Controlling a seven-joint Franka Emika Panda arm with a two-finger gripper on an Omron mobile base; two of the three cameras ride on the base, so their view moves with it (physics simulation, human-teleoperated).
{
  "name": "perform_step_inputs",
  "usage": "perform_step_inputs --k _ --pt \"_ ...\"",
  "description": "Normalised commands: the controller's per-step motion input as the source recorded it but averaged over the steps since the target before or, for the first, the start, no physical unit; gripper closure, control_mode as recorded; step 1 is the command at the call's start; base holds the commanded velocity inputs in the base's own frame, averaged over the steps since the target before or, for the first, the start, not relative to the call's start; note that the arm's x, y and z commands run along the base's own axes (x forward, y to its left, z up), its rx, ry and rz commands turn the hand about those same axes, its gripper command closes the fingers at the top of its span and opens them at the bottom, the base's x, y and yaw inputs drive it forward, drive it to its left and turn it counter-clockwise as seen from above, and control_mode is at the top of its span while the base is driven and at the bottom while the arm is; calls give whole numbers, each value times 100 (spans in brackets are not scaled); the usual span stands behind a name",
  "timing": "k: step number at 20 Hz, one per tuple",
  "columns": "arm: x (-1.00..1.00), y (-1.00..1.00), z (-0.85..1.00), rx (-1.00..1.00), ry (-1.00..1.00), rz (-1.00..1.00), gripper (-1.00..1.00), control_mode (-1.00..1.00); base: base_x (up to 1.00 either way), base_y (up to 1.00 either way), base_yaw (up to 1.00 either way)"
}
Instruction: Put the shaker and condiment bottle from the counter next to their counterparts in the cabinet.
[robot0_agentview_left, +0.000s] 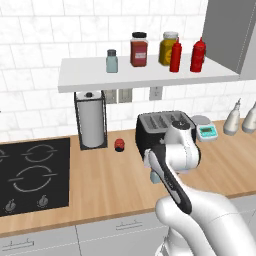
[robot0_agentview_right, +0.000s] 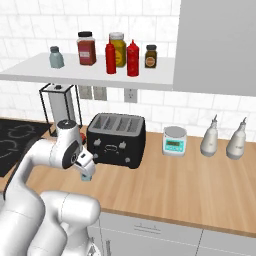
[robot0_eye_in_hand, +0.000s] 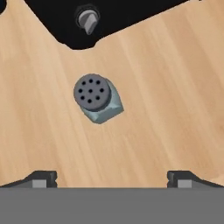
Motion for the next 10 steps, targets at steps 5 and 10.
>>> perform_step_inputs --k 5,10 --pt "1 0 -29 7 0 -1 -100 -100 0 0 0" --pt "32 0 0 2 -2 0 -100 -100 0 0 0"
